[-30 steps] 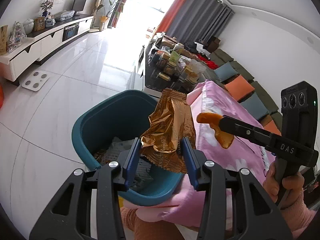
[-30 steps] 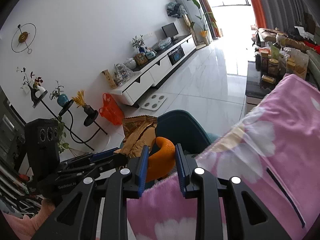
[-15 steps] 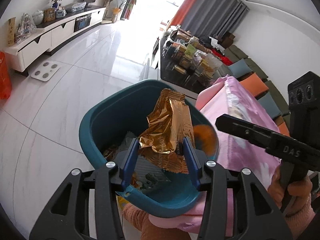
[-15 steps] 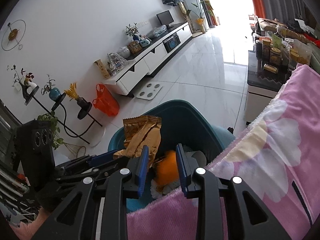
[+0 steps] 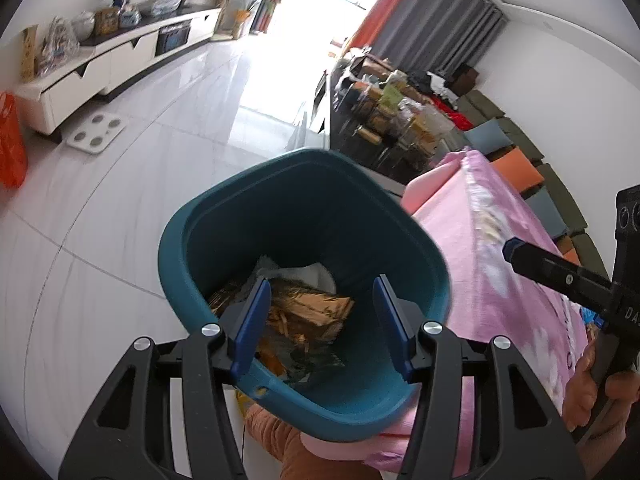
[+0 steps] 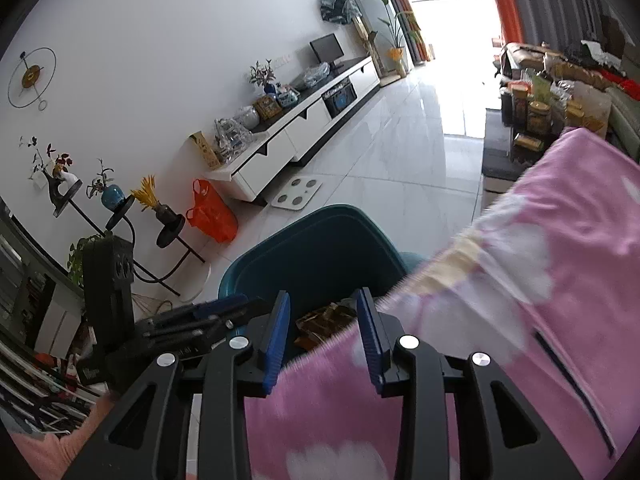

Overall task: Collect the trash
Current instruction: 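Move both tools back over the table toward the tissue and snack bag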

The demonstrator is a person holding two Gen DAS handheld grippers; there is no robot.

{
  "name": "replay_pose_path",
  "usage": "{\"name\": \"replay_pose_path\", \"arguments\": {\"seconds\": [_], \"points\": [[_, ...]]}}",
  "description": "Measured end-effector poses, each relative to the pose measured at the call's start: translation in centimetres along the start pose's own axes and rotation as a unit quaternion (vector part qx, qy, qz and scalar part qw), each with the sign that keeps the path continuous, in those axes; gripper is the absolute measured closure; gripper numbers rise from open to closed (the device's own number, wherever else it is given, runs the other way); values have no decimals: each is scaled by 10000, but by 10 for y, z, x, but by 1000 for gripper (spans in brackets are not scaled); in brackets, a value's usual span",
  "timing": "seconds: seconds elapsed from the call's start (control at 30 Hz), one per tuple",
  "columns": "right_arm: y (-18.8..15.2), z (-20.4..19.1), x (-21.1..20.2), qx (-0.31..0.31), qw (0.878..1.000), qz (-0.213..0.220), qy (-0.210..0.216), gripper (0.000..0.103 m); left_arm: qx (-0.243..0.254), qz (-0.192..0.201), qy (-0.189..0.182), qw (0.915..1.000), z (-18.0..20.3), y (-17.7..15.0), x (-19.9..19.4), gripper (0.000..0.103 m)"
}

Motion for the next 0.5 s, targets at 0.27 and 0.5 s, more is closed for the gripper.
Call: {"name": "replay_pose_path", "arguments": {"seconds": [0.27,0.5], "points": [[-34,39,-71,218,9986,371,-319,65,801,338,-562,9946,64,-2,-29,45],[-65,94,-155,701,9887,875,-990,65,1535,114,-1269,9799,146,-24,-26,44]]}}
Point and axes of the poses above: each gripper's, at about its wrist camera, not at the fingertips, and x roughly the way its jaws point, z to its right, y to its top, the point moved 2 cm from there along x, roughly the way its jaws point, and after that the axes turned 2 degrees about -x, right-handed, at the moved point
